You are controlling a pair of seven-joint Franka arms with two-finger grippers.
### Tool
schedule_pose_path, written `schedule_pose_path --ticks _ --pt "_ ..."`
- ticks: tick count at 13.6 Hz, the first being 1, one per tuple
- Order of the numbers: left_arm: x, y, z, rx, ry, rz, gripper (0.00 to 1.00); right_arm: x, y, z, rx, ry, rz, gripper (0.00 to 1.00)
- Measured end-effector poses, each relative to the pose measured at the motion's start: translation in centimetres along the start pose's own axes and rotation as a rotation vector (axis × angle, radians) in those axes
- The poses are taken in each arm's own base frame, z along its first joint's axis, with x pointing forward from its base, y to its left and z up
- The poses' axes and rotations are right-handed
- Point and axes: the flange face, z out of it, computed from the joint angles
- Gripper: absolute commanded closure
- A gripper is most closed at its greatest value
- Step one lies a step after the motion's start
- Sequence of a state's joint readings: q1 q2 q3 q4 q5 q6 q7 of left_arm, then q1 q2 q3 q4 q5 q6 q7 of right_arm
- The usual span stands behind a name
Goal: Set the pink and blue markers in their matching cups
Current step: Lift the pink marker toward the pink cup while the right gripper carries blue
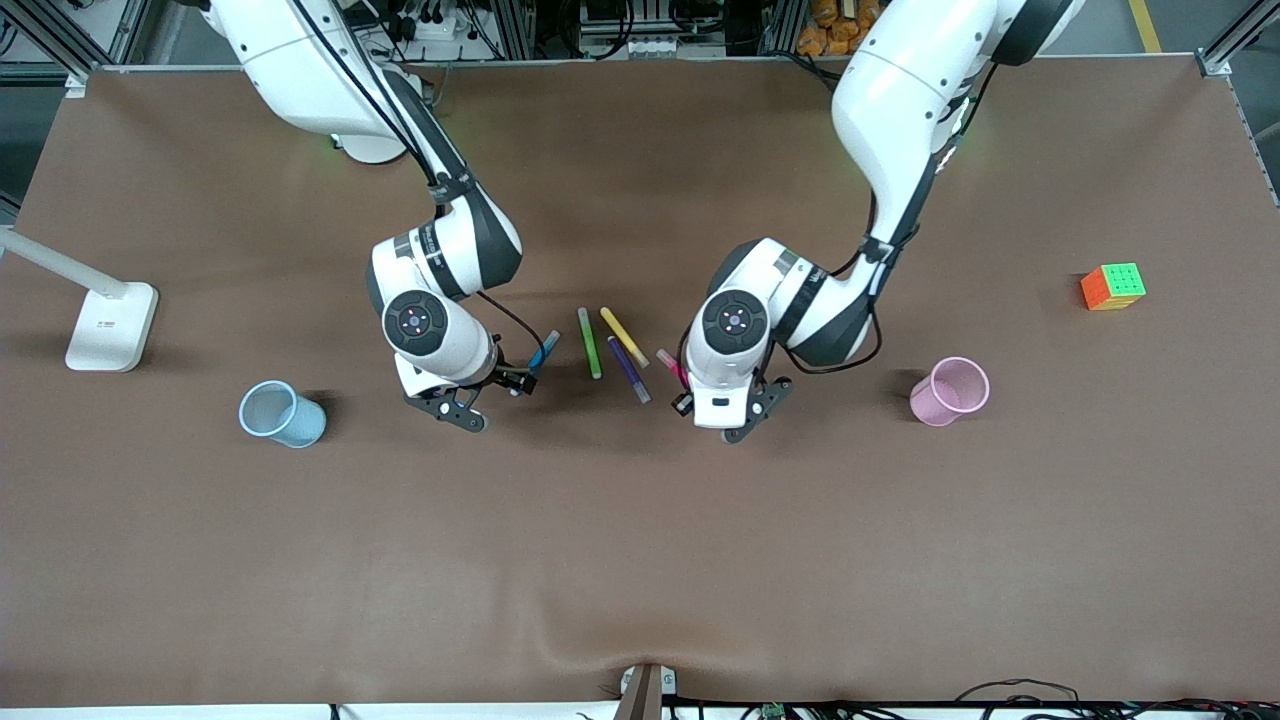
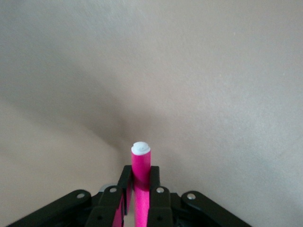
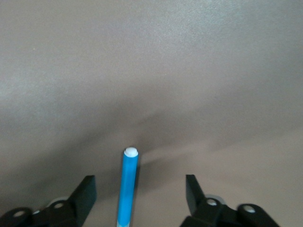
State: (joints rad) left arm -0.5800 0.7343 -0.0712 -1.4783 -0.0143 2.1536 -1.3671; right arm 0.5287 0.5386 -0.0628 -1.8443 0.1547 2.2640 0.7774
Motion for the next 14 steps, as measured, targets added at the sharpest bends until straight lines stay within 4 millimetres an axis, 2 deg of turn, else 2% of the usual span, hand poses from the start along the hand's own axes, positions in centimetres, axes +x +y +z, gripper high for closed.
schedule_pose_path --ticks 2,4,6,7,9,12,14 --pt "1.5 -0.6 -1.3 0.015 -0.004 0.014 0.91 -0.1 -0.2 1.5 -0.005 0.001 -0.004 0.31" --pt "3.1 -1.3 -2.7 0.027 -0.008 0.019 0.91 -0.4 -0.6 2.8 -0.009 0.004 0.0 0.41" --pt "4.5 -1.9 -3.9 0.033 -0.01 0.022 0.91 -0.6 -0.9 3.5 -0.007 0.009 0.017 0.44" --pt "5.0 -2.2 -4.5 0.032 -0.01 0.019 0.91 -0.7 -1.0 3.6 -0.008 0.01 0.02 0.51" --pt "6.0 -2.6 -5.2 0.034 -0.011 0.015 0.91 -0.6 -1.1 3.8 0.0 0.018 0.023 0.56" --pt "8.1 -3.3 -6.5 0.018 -0.008 0.002 0.91 -0.4 -1.2 4.7 0.008 0.03 0.043 1.0" --pt "9.8 -4.1 -7.9 0.01 -0.004 0.007 0.91 -0.4 -1.5 4.6 0.016 0.035 0.046 1.0"
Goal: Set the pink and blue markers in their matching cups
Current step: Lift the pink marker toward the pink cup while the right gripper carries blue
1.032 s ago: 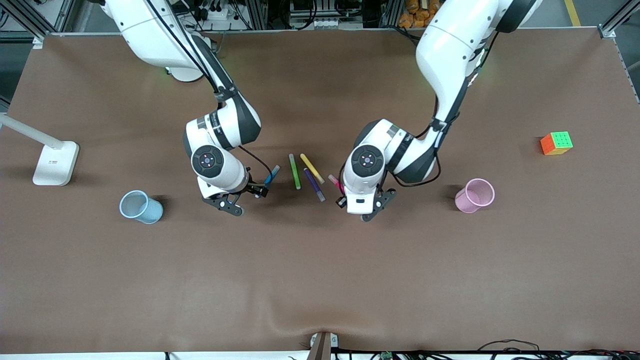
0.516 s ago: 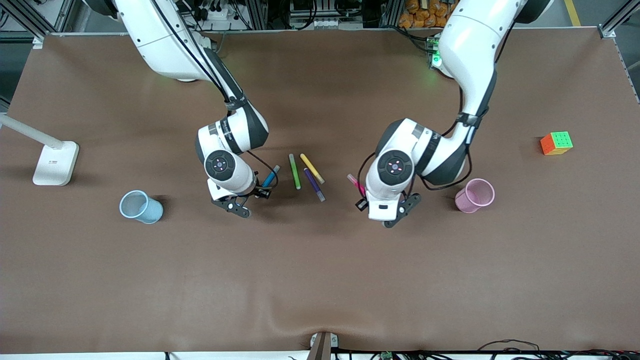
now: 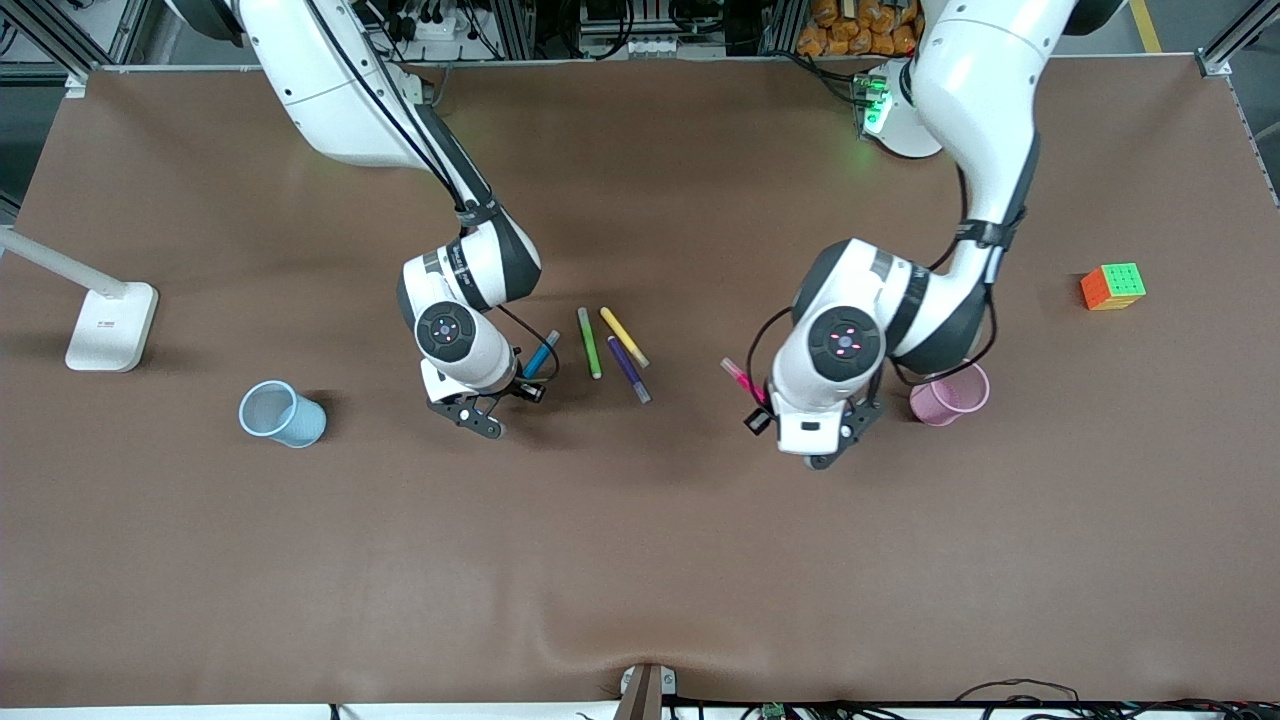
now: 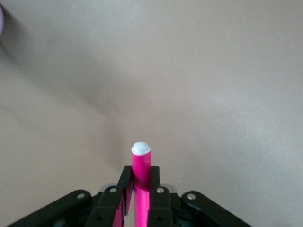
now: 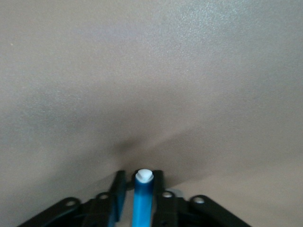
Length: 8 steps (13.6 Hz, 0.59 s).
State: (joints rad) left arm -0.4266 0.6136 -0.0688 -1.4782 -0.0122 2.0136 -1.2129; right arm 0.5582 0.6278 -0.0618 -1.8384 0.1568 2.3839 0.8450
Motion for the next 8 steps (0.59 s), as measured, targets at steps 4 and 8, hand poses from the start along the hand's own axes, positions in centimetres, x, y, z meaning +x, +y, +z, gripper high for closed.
schedule_pose_path --ticks 4,8 --pt "2.7 -1.7 -1.7 0.029 0.037 0.002 0.91 0.7 0.1 -1.0 -0.028 -0.024 0.01 1.0" --pt "4.7 -2.9 -2.4 0.057 0.067 0.004 0.91 3.4 0.8 -7.1 -0.064 -0.083 -0.02 1.0"
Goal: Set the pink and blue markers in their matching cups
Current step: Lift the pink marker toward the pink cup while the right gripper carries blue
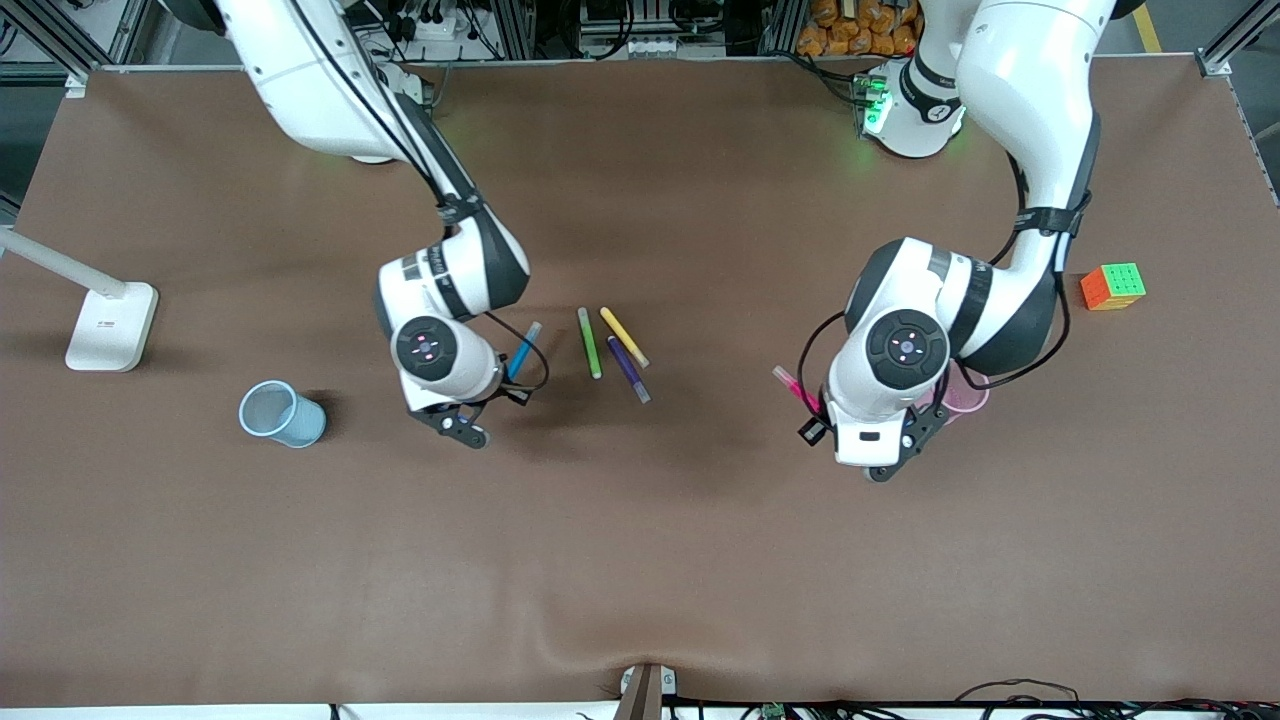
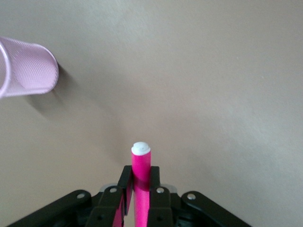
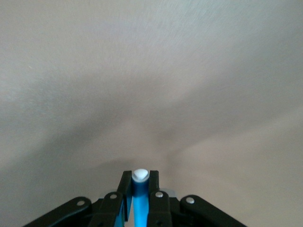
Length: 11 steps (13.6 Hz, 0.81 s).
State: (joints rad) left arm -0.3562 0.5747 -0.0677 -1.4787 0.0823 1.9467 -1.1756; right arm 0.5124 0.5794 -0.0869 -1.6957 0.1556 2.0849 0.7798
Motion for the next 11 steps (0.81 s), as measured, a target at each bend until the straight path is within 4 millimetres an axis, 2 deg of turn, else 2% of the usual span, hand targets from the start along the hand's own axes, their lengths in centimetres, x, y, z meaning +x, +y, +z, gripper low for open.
schedule_pose_path --ticks 2,6,8,11 --pt "1.1 -0.6 -0.2 0.007 0.009 0.001 0.91 2.1 2.7 -3.7 0.005 -0.017 -0.074 1.0" --pt "2.6 -1.9 -0.8 0.053 0.053 0.004 0.91 7.7 11.4 -10.2 0.06 -0.006 -0.229 1.0" --pt "2.8 -2.5 -1.0 0.088 0.074 0.012 0.91 9.5 14.8 -12.0 0.081 0.012 -0.296 1.0" --pt "3.9 -3.6 -1.5 0.141 0.12 0.013 0.91 11.3 18.0 -13.8 0.04 0.067 -0.364 1.0"
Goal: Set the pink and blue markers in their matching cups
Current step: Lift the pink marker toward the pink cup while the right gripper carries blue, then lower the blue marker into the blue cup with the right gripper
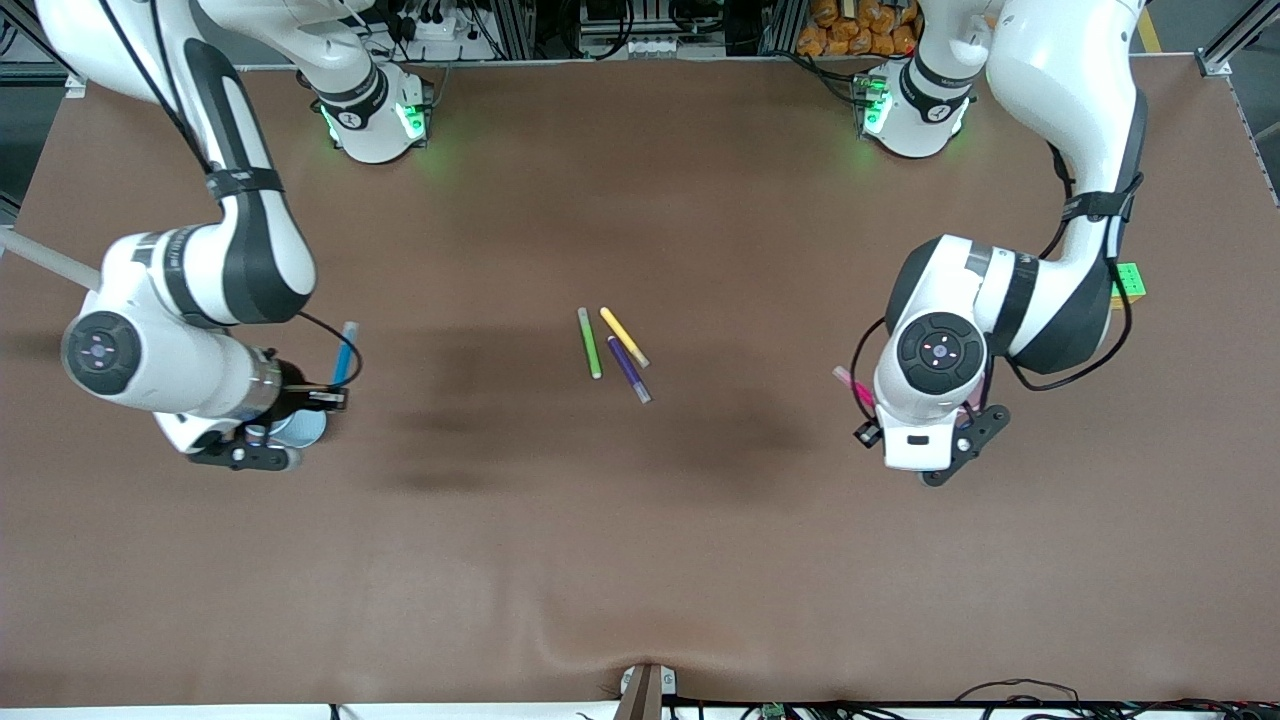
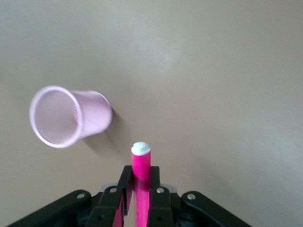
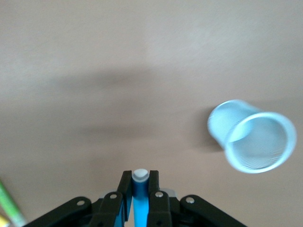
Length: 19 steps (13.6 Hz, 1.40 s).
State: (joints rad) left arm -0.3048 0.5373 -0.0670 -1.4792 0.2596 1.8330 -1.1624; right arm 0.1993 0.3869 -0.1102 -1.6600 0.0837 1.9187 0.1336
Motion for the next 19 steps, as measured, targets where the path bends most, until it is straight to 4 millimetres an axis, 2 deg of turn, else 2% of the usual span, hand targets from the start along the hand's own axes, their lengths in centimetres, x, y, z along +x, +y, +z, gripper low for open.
schedule_pose_path --ticks 3,6,10,12,15,19 --pt "1.2 -1.2 -0.1 0.037 0.029 -0.007 0.91 0.8 2.6 -2.2 -0.074 0.058 -0.069 1.0" --pt "2.1 -2.5 0.5 0.081 0.075 -0.022 0.91 1.7 5.4 -3.0 -0.09 0.119 -0.068 1.0" --pt "2.2 -3.3 1.9 0.135 0.131 -0.062 0.91 2.5 7.0 -3.7 -0.089 0.19 -0.054 1.0" --pt "2.8 -4.2 2.5 0.162 0.163 -0.088 0.91 2.7 7.3 -3.2 -0.088 0.224 -0.058 1.0" --pt "3.6 -5.8 2.3 0.178 0.186 -0.122 0.92 2.8 8.1 -0.9 -0.087 0.306 -0.083 1.0" --pt "4.2 -6.6 2.9 0.21 0.274 -0.198 0.93 1.5 10.1 2.2 -0.1 0.427 -0.157 1.0"
